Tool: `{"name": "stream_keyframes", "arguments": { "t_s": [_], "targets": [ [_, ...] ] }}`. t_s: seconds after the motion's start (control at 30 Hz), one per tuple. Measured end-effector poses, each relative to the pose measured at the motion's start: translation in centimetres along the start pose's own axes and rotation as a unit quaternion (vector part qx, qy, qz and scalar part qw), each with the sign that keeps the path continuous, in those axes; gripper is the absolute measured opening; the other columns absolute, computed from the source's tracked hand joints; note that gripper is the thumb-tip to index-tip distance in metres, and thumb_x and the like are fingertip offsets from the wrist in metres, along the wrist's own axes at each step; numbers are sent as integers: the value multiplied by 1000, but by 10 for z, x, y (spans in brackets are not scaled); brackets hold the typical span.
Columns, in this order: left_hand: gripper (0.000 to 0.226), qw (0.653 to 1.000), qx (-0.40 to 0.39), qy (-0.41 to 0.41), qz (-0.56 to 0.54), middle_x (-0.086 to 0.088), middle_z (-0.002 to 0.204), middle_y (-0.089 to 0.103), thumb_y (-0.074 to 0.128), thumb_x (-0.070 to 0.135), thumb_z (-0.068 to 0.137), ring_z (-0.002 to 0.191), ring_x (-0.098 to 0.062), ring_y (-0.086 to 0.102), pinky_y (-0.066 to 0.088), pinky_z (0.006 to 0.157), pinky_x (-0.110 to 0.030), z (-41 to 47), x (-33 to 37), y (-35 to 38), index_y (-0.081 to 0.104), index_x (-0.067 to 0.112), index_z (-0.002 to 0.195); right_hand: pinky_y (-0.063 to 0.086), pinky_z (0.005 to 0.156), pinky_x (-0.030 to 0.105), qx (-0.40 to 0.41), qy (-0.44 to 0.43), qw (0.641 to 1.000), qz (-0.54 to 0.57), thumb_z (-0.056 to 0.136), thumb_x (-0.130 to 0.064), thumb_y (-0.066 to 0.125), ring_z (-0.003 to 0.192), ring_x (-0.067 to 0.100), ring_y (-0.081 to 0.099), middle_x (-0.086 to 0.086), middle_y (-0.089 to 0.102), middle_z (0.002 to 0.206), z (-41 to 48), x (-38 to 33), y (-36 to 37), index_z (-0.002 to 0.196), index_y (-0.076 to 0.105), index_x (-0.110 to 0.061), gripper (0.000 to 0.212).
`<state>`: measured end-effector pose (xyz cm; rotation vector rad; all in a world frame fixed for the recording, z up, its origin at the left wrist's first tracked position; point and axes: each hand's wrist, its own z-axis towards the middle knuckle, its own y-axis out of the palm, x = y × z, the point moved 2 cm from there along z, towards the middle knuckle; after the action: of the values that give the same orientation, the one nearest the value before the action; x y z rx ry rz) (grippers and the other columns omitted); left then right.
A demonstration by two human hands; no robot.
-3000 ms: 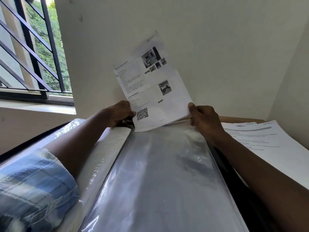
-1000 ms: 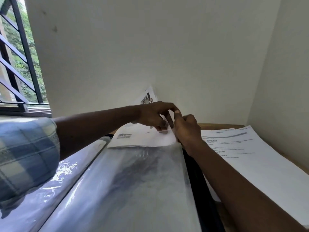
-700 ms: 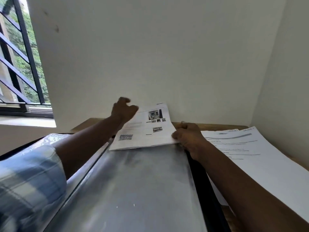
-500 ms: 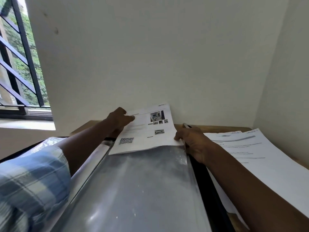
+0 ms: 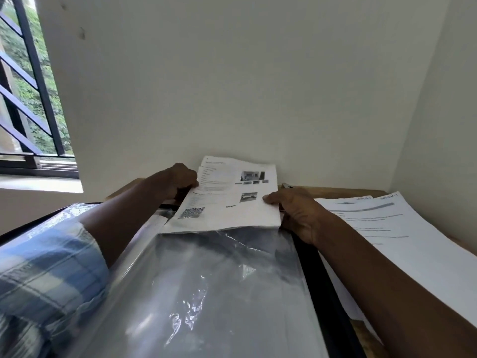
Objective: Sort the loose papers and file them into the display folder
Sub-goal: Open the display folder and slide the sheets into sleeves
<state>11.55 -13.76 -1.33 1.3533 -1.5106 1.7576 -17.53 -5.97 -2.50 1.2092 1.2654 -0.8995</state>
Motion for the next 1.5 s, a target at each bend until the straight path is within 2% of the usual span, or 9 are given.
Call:
{"name": "stream_keyframes", "arguments": {
  "t_s": [0.13, 0.33, 0.47, 0.63, 0.77, 1.07, 1.17, 1.27, 1.5],
  "targets": [
    [18, 995, -11, 2, -100, -24, 106, 69, 55, -13, 96, 84, -35, 69, 59, 77, -44, -1, -4, -1, 65, -10, 111, 63, 81, 42, -110, 21, 991, -74, 91, -34, 75, 97, 26, 76, 9, 78, 108, -8, -11, -4, 121, 72, -13, 37],
    [7, 992, -29, 3, -124, -19, 90, 68, 55, -7, 99, 78, -32, 67, 56, 74, -44, 2, -10, -9, 62, -4, 99, 61, 64, 31, -109, 28, 983, -144, 85, -5, 79, 87, 22, 74, 10, 78, 107, -2, -8, -15, 119, 70, -5, 36],
    [14, 992, 8, 53, -111, -13, 92, 65, 55, -2, 101, 74, -24, 61, 50, 73, -34, 11, -7, -7, 65, 5, 107, 62, 64, 34, -73, 15, 993, -91, 65, -10, 94, 95, 26, 76, 14, 71, 126, 9, -4, -20, 146, 49, -1, 93],
    [25, 985, -24, 58, -158, -13, 95, 68, 50, -9, 100, 83, -28, 66, 53, 88, -42, 14, -10, 2, 67, 7, 94, 61, 67, 33, -48, -13, 994, -95, 78, -7, 86, 93, 25, 77, 11, 79, 105, 12, 2, -21, 126, 67, -2, 52],
    [21, 991, -25, 52, -120, -15, 90, 65, 54, -9, 98, 74, -26, 63, 51, 67, -34, 20, -11, -2, 65, 5, 88, 61, 66, 32, -38, -40, 996, -76, 81, -5, 83, 87, 23, 78, 10, 79, 99, 8, 1, -20, 106, 74, -7, 27],
    [28, 973, -216, 23, 79, -7, 58, 43, 60, 4, 100, 52, -19, 38, 38, 50, -26, 4, -8, -21, 51, 6, 73, 63, 78, 36, -12, -80, 993, -88, 78, 0, 85, 85, 26, 78, 11, 79, 95, 9, 4, -21, 104, 74, -5, 29],
    [11, 967, -126, 51, 214, -8, 79, 64, 69, 17, 97, 69, -24, 59, 47, 65, -29, -3, -5, -28, 62, 12, 103, 61, 89, 41, -21, -84, 992, -91, 80, 1, 83, 91, 27, 77, 11, 79, 98, 13, 6, -20, 110, 75, -5, 31],
    [54, 934, 38, 204, 289, -9, 127, 67, 71, 36, 96, 118, -29, 63, 45, 99, -34, -10, 12, -14, 50, 15, 141, 60, 92, 41, -28, -91, 991, -89, 80, 2, 82, 94, 26, 77, 11, 79, 103, 14, 7, -20, 112, 75, -7, 34],
    [58, 900, -83, 290, 315, -1, 121, 67, 35, 69, 101, 116, -26, 61, 40, 95, -35, -9, 88, 57, 66, 22, 115, 63, 85, 45, -18, -164, 979, -116, 74, -10, 92, 98, 27, 76, 9, 76, 112, 16, 7, -21, 122, 67, -21, 55]
  ]
}}
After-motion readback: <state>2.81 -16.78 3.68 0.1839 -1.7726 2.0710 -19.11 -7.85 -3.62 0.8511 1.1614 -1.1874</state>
